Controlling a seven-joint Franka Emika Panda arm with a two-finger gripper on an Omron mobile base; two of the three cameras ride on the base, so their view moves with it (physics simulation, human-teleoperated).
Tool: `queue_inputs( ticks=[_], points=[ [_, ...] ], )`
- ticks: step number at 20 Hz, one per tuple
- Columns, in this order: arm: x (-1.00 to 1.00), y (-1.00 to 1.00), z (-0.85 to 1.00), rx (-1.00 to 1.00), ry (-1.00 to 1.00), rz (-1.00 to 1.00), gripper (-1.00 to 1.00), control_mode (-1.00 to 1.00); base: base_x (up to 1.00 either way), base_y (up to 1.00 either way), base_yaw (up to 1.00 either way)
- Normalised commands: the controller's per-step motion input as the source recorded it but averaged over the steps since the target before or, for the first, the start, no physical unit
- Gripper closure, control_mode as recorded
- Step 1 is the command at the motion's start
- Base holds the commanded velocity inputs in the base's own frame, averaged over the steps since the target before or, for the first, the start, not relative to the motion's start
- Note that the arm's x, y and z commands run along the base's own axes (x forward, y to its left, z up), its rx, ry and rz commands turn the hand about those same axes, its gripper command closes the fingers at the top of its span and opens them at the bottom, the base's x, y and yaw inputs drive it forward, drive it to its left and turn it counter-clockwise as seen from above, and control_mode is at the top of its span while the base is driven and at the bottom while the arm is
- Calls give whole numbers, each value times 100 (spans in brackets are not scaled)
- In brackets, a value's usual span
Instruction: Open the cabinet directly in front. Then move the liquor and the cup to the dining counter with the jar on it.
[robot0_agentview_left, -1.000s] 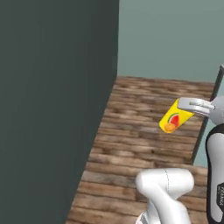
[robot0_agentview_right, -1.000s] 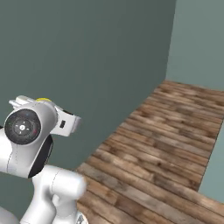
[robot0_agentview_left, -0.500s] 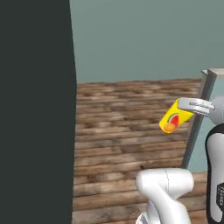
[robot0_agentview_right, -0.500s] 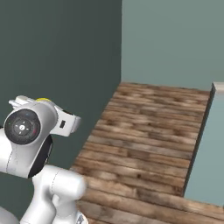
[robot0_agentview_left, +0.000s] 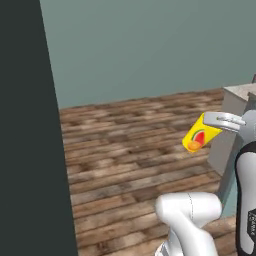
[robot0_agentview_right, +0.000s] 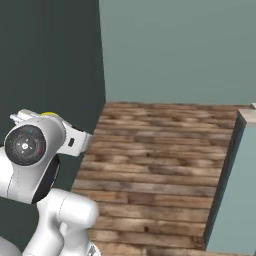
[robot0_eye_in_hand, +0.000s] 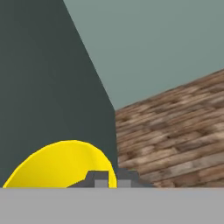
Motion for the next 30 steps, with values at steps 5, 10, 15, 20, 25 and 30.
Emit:
queue_inputs(
  ticks=[5,10,15,20,25,30],
  points=[
    [0,0,0,0,0,0,100,100,100,44,-33],
    [0,0,0,0,0,0,100,100,100,43,-34],
    [0,0,0,0,0,0,100,100,100,44,-35],
    [0,0,0,0,0,0,100,100,100,46,-37],
    [0,0,0,0,0,0,100,100,100,49,-41],
    [0,0,0,0,0,0,100,100,100,49,-52]
  ],
)
